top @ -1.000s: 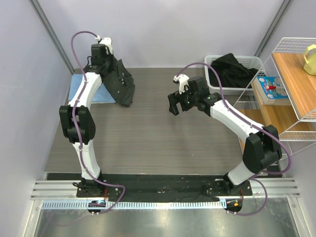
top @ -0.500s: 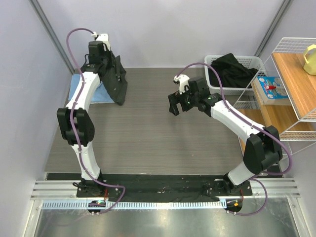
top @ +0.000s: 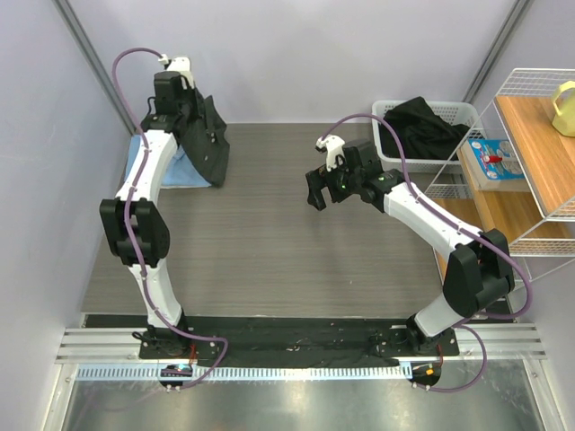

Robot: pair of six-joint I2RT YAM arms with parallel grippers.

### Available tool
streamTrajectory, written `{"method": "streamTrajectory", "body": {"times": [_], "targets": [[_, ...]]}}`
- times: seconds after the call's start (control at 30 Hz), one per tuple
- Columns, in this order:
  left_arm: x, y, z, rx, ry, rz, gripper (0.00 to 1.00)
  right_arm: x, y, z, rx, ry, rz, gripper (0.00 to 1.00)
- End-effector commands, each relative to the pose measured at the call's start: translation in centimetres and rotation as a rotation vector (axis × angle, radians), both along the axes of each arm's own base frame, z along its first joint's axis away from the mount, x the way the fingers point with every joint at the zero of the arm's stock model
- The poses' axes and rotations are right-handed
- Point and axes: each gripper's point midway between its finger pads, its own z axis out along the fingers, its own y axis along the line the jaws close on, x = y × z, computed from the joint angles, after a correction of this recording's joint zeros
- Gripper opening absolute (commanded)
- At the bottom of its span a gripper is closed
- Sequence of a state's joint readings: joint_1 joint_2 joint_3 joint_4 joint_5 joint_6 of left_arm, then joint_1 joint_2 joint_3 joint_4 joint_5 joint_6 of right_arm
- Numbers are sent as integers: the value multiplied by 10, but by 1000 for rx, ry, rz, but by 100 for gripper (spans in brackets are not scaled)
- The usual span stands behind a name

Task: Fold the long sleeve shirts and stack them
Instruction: Neatly place the folded shirt to the corner

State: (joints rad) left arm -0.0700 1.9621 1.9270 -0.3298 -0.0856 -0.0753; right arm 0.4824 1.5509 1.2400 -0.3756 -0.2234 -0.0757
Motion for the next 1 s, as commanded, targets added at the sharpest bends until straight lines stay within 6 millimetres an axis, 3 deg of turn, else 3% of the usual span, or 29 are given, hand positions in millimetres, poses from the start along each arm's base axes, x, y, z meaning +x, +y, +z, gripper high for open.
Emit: {"method": "streamTrajectory", "body": {"times": [0.0,0.1,0.13,0.4,0.6,0.9,0.97], "targets": [[5,32,44,-15,-145,70,0,3,4,18,33,-42,6,100],[9,41,36,-3,-149,83,0,4,5,14,32,-31,7,100],[9,59,34,-2,-149,111,0,5,6,13,32,-27,7,100],[18,98,-6,-23,-101,152,0,10,8,6,22,-5,8,100],[21,135,-22,-19,-109,197,0,11,9,-4,11,21,8,100],[24,204,-63,-27,-108,308,0,13,12,-14,-7,45,19,100],[24,217,-79,-17,-77,329,32,15,9,-14,-25,38,16,100]]}}
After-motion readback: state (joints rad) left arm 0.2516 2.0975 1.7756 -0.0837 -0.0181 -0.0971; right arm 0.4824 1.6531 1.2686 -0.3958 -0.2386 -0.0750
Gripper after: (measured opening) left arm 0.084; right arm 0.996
